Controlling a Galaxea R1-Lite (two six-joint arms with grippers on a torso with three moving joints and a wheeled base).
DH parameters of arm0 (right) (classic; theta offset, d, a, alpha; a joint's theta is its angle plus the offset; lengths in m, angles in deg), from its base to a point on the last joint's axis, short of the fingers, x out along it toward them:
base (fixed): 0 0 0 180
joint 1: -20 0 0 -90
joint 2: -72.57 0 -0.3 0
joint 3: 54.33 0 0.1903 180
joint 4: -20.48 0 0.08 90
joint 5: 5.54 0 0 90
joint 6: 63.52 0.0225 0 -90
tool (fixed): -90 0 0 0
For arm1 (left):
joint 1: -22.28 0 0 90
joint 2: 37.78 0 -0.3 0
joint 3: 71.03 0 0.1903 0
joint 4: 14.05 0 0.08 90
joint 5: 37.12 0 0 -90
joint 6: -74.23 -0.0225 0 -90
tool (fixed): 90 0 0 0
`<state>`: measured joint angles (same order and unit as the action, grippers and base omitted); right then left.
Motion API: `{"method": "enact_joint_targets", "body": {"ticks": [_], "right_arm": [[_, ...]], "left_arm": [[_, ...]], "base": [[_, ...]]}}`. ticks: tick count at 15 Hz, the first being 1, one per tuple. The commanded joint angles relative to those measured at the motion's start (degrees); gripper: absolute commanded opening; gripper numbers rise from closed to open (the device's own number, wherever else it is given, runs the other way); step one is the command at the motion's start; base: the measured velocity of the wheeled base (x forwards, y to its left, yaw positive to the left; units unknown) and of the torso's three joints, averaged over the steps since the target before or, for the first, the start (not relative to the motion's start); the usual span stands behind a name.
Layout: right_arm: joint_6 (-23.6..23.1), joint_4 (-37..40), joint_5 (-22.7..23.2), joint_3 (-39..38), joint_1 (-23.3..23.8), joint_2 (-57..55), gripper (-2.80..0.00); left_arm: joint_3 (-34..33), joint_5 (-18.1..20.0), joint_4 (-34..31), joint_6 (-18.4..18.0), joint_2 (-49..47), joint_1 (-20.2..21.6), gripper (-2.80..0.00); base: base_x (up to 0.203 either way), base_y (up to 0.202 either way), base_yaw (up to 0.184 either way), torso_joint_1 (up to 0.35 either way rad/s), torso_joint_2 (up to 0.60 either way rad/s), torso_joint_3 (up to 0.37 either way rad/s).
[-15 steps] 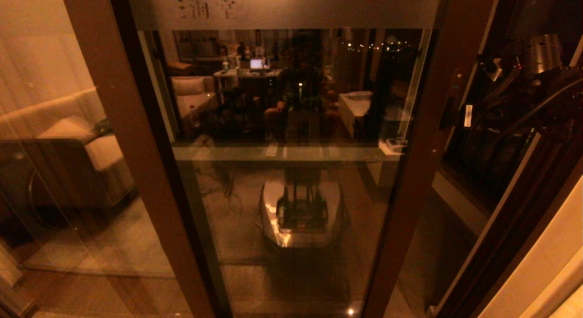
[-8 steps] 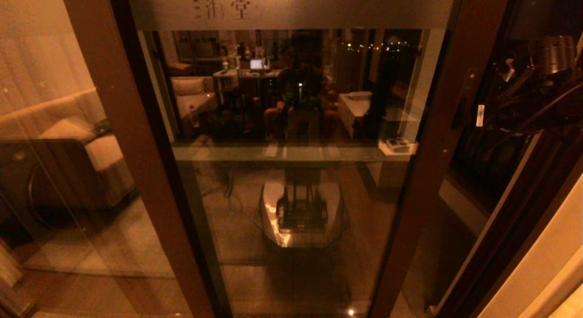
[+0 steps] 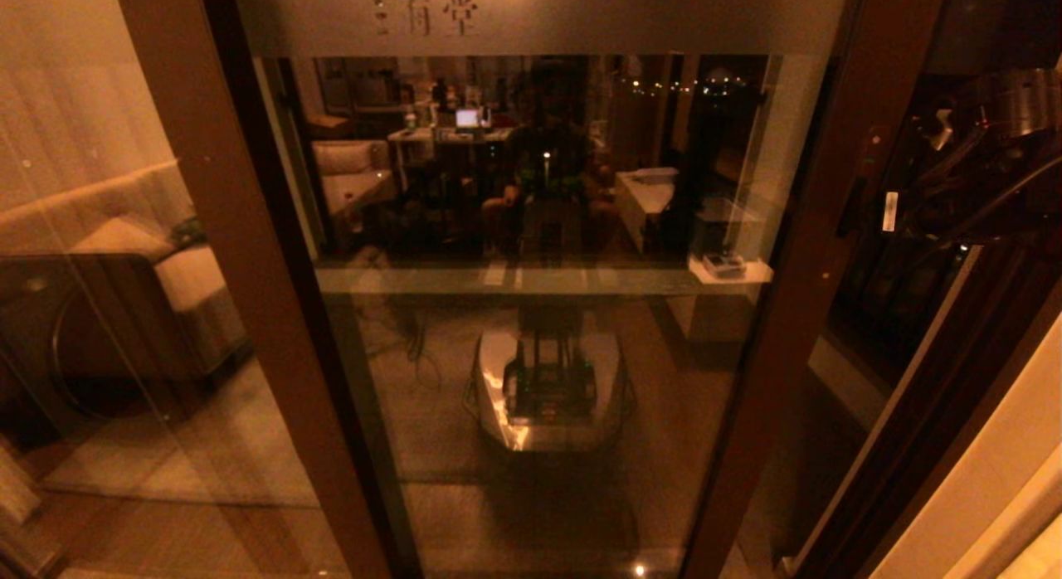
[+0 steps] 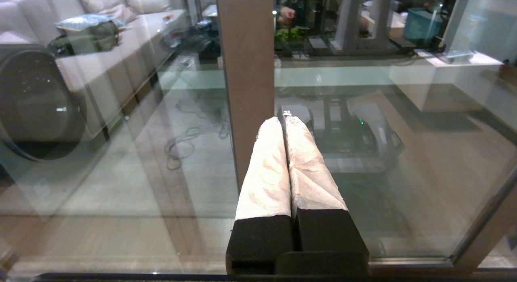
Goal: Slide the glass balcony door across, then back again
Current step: Close the slid door
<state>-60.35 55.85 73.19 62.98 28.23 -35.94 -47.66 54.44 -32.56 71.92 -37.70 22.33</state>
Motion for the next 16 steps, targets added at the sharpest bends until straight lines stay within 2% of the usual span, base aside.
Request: {"method": "enact_joint_targets", "body": {"ticks": [1, 14, 16], "right_arm": [[-0.1, 0.0, 0.1, 0.0, 1.0, -0.4, 0.00], [-0.4, 0.0, 0.9, -1.0, 4.1, 0.5, 0.00], [-0.4, -0.9, 2.1, -1.0, 5.0, 0.7, 0.00]], "left_arm": [[-1.9, 0.0, 0.1, 0.0, -0.1, 0.0, -2.80], [-1.9, 0.0, 0.1, -0.1, -0.1, 0.0, -2.80], [-1.9, 0.0, 0.1, 0.0, -0.1, 0.0, -2.80]], "base": [[0.000, 0.000, 0.000, 0.000, 0.00, 0.000], [0.000, 0.000, 0.000, 0.000, 0.00, 0.000], [0.000, 0.000, 0.000, 0.000, 0.00, 0.000]]}}
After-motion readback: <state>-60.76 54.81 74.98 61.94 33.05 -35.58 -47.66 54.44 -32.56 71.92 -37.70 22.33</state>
